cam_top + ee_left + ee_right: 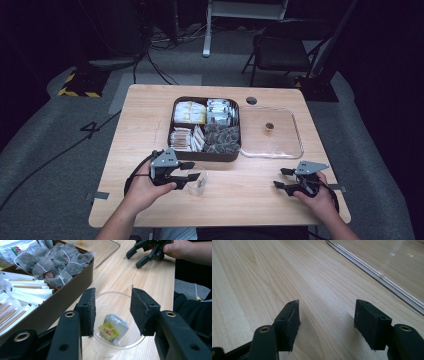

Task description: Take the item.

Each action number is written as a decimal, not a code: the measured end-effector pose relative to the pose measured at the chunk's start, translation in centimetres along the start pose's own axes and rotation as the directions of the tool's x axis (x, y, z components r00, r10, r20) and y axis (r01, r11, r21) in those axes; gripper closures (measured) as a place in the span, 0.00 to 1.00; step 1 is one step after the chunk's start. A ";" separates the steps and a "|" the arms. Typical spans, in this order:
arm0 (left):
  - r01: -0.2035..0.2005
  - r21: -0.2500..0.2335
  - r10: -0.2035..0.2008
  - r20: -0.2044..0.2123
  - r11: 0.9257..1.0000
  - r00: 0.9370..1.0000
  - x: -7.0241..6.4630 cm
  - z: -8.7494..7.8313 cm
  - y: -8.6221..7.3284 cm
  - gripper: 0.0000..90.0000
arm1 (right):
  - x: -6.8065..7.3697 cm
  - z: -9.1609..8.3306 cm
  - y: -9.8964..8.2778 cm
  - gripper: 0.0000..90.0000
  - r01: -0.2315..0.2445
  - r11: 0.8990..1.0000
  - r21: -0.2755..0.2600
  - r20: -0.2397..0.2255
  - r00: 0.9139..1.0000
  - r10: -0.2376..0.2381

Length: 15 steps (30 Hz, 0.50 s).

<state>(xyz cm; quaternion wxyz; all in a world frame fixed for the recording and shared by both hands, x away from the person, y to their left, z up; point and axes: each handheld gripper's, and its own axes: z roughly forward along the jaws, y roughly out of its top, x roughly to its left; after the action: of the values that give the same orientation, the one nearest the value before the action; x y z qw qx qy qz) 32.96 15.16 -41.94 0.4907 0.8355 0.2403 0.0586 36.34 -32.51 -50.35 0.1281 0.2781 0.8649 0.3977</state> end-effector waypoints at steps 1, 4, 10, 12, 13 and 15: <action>0.003 -0.005 -0.003 -0.005 1.000 1.000 0.0 -0.2 0.0 0.61 | 0.0 0.0 0.0 0.42 0.000 1.000 0.000 0.000 1.000 0.000; 0.009 -0.026 -0.009 -0.027 1.000 1.000 0.0 -0.9 0.0 0.57 | 0.0 0.0 0.0 0.42 0.000 1.000 0.000 0.000 1.000 0.000; 0.010 -0.046 -0.016 -0.124 0.999 0.992 0.0 -2.9 -0.2 0.48 | 0.0 0.0 0.0 0.42 0.003 1.000 0.001 -0.001 1.000 -0.003; 0.020 -0.056 -0.029 -0.166 0.998 0.986 0.0 -3.9 -0.4 0.47 | 0.0 -0.1 -0.1 0.42 0.000 1.000 0.001 -0.006 1.000 0.000; 0.024 -0.061 -0.035 -0.187 0.998 0.982 0.0 -4.4 -0.6 0.47 | -0.1 -0.2 -0.1 0.42 0.001 1.000 0.001 -0.007 1.000 -0.001; 0.035 -0.072 -0.051 -0.220 0.997 0.974 0.0 -5.2 -0.9 0.46 | -0.1 -0.3 -0.2 0.42 0.000 1.000 0.002 -0.007 1.000 0.000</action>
<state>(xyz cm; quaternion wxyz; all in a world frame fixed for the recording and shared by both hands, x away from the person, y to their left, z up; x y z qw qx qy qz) 30.91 19.59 -40.04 0.4901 0.8012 0.3094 0.1488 36.22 -32.87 -50.34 0.1250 0.2770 0.8656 0.3979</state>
